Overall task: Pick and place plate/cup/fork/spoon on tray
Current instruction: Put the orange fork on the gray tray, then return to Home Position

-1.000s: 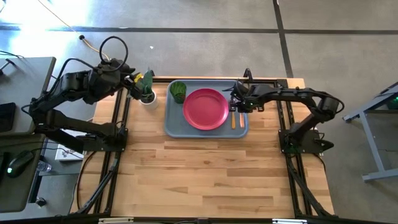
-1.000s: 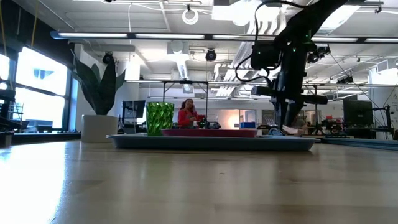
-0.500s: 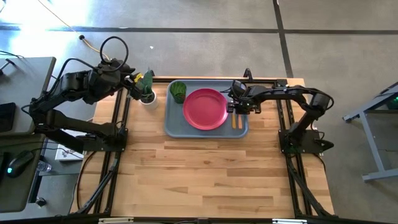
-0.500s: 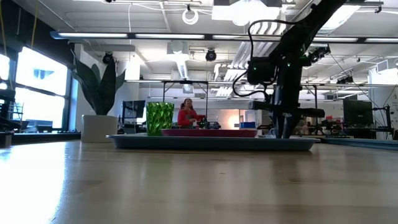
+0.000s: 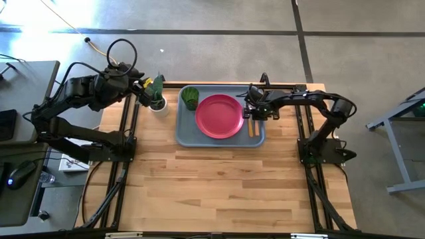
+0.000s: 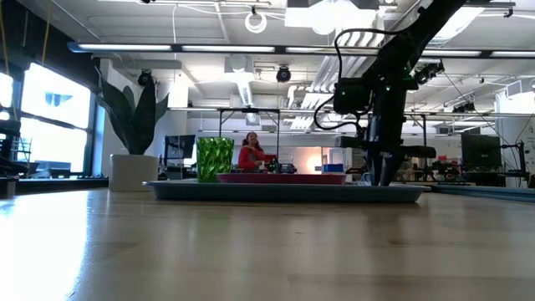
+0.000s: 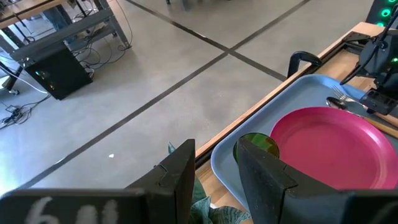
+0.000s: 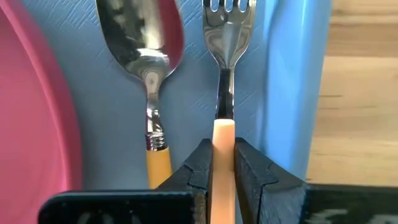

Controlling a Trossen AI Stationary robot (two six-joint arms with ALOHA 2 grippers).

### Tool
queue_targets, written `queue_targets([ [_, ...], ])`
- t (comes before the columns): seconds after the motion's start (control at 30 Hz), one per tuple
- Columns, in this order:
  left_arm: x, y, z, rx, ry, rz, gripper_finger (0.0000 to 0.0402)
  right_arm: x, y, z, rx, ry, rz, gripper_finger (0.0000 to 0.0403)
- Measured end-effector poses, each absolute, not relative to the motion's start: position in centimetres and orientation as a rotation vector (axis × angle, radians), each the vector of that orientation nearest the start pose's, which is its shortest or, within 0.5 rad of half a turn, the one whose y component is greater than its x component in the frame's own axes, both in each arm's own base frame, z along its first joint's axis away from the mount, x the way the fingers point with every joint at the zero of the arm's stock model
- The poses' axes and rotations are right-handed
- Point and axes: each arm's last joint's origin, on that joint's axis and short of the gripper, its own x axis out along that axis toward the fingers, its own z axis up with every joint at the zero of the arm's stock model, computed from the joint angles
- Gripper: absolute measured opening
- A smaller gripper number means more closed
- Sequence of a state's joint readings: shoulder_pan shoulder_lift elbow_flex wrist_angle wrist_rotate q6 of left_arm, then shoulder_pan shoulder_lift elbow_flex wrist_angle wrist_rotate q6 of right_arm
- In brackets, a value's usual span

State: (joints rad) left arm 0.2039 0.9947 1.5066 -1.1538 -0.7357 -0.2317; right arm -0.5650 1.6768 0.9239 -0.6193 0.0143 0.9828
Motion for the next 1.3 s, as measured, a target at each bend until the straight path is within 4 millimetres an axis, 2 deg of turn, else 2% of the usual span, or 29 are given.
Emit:
queue_targets([
  [0.53,12.52,4.57,44.38,-0.033,0.532,0.973,0.011,24.21,-15.38,14.75,1.159,1.021,-1.126,0.0052],
  [0.9,12.52,4.57,44.38,-0.033,0.532,0.973,0.011,24.24,-15.34,14.75,1.163,1.021,-1.125,0.0095],
  [1.3,12.61,4.5,44.33,-0.047,0.538,0.936,0.011,24.19,-15.29,15.14,1.177,1.0,-1.128,0.0099],
])
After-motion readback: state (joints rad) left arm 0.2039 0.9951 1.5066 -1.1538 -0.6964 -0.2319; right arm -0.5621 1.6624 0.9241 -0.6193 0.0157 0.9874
